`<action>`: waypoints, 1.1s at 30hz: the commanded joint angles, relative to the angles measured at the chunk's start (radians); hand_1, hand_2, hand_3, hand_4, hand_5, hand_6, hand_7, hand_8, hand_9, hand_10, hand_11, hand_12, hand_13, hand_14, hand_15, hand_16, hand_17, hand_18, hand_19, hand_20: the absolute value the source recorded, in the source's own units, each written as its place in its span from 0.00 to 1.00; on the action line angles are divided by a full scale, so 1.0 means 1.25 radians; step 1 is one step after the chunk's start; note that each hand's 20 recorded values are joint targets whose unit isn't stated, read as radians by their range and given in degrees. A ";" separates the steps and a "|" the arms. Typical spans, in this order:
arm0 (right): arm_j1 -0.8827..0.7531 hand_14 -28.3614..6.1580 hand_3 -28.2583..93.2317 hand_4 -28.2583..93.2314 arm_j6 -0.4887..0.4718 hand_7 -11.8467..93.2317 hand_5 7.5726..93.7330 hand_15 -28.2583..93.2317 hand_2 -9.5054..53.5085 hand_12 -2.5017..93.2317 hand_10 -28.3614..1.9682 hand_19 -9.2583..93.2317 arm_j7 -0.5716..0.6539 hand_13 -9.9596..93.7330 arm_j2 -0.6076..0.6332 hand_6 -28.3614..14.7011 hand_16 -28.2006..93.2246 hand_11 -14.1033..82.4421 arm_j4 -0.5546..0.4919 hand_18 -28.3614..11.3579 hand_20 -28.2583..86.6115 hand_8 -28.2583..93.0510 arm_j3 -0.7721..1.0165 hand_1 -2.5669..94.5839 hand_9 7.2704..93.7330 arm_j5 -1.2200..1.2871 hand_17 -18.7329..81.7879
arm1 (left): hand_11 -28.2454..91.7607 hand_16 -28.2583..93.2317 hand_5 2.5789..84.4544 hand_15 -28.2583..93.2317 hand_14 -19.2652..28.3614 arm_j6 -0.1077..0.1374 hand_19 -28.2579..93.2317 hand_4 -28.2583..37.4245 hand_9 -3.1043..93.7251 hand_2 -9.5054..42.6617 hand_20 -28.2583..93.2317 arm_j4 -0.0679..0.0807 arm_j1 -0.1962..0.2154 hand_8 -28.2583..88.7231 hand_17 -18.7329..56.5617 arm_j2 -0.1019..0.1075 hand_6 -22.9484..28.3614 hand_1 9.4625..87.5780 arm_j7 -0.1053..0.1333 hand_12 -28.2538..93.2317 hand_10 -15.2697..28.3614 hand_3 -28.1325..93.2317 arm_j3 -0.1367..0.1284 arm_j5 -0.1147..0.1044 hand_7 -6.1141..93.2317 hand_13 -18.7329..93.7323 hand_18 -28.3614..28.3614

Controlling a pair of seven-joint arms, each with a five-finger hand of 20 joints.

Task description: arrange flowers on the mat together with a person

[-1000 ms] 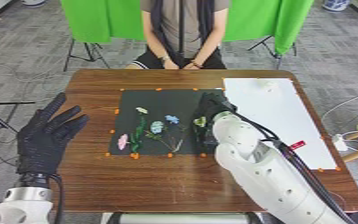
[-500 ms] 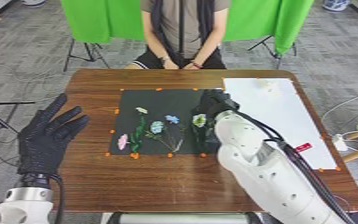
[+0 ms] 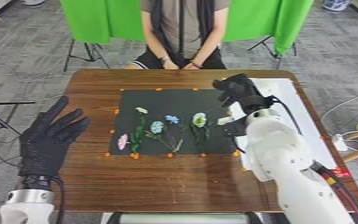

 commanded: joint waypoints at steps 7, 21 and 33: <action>-0.263 0.20 0.89 0.00 -0.062 0.23 0.55 0.61 0.29 0.14 0.29 0.66 -0.179 0.55 0.071 0.62 0.28 0.32 -0.065 0.20 0.37 0.13 0.208 0.22 0.58 0.485 0.26 | 0.43 0.15 0.40 0.63 1.00 -0.002 0.82 0.00 0.42 0.34 0.00 0.005 0.010 0.17 0.24 -0.009 0.61 0.15 -0.008 0.32 0.85 0.85 0.013 0.011 0.16 0.45 1.00; -0.377 0.17 0.89 0.00 0.046 0.22 0.47 0.56 0.30 0.14 0.29 0.62 -0.244 0.51 -0.043 0.64 0.29 0.29 -0.120 0.20 0.37 0.13 0.222 0.19 0.52 0.506 0.24 | 0.43 0.15 0.40 0.63 1.00 -0.004 0.82 0.00 0.42 0.34 0.00 0.004 0.017 0.17 0.24 -0.022 0.61 0.14 -0.012 0.32 0.85 0.86 0.020 0.014 0.15 0.45 1.00; -0.384 0.16 0.89 0.00 0.017 0.22 0.45 0.53 0.30 0.14 0.30 0.60 -0.239 0.49 -0.001 0.65 0.30 0.28 -0.126 0.20 0.38 0.13 0.264 0.18 0.50 0.512 0.24 | 0.43 0.15 0.40 0.63 1.00 -0.001 0.82 0.00 0.42 0.33 0.00 0.004 0.015 0.17 0.23 -0.017 0.61 0.15 -0.007 0.32 0.85 0.86 0.022 0.013 0.15 0.44 1.00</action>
